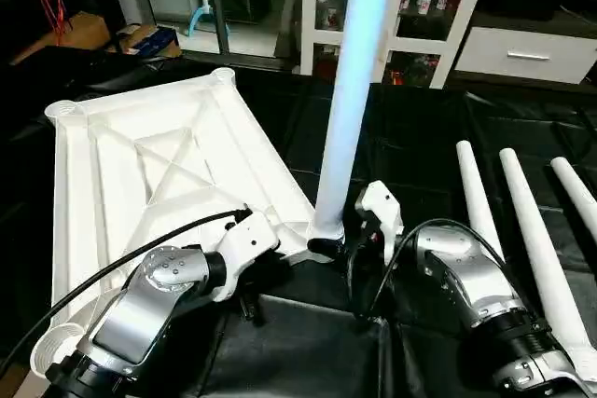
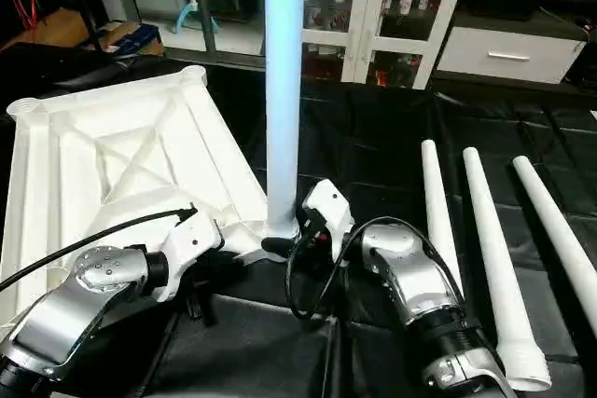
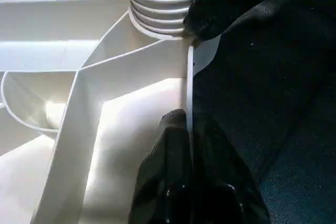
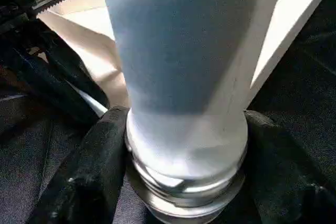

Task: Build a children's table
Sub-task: Rotate leg to tighten

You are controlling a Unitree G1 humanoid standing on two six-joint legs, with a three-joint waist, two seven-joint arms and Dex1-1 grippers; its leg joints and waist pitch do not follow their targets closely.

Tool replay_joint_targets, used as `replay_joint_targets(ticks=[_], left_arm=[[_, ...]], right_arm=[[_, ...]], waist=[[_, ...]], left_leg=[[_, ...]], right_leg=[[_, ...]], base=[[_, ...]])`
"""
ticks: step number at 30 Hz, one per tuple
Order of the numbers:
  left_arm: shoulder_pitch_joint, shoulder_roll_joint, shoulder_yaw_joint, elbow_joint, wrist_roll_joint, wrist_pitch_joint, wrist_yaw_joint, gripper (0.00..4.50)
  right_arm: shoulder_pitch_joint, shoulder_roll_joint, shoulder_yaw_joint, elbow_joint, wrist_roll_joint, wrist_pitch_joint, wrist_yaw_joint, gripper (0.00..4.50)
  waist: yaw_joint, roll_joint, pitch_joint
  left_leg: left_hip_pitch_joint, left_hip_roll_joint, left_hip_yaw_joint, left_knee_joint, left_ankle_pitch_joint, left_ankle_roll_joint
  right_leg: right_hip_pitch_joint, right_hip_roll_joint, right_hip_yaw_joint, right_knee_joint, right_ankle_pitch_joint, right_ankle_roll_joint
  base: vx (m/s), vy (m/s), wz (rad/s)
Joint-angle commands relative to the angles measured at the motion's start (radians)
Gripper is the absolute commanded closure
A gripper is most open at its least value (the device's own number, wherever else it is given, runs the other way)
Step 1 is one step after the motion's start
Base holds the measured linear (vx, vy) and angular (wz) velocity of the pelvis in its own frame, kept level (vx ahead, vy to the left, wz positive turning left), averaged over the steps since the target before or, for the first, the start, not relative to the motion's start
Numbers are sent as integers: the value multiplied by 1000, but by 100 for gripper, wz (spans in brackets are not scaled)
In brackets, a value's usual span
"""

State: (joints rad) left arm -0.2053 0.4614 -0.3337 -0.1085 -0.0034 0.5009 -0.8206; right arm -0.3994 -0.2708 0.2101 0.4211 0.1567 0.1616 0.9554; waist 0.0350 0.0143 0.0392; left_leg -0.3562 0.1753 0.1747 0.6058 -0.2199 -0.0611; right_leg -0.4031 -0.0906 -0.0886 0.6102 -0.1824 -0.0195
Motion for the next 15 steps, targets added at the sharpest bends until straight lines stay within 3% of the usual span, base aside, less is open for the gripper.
replay_joint_targets(ticks=[1, 5, 11, 15], left_arm=[[8, -12, -24, -26, -19, -8, -7, 450], [-13, -41, -28, 5, 4, 21, 36, 450], [-119, -184, 2, 166, 93, 88, 270, 450], [-165, -244, 4, 228, 105, 83, 332, 450]], right_arm=[[16, 15, 0, -18, 6, 12, -28, 175], [18, 49, -3, 0, -31, 16, -124, 176], [-21, 180, -55, 88, -103, 38, -464, 178], [-40, 258, -80, 91, -91, 59, -565, 178]], waist=[[-1, -8, -52], [-6, -7, -48], [-15, -9, -44], [-15, -9, -47]], left_leg=[[-4, 54, -15, -73, -106, 84], [-3, 54, -14, -77, -137, 69], [2, 46, -19, -84, -219, 5], [2, 46, -19, -83, -214, 14]], right_leg=[[54, -59, 58, -68, -183, -226], [50, -57, 58, -73, -223, -218], [46, -60, 57, -94, -393, -151], [43, -60, 59, -95, -373, -139]], base=[[0, 0, 0], [0, 0, 0], [0, 0, 0], [0, 0, 0]])
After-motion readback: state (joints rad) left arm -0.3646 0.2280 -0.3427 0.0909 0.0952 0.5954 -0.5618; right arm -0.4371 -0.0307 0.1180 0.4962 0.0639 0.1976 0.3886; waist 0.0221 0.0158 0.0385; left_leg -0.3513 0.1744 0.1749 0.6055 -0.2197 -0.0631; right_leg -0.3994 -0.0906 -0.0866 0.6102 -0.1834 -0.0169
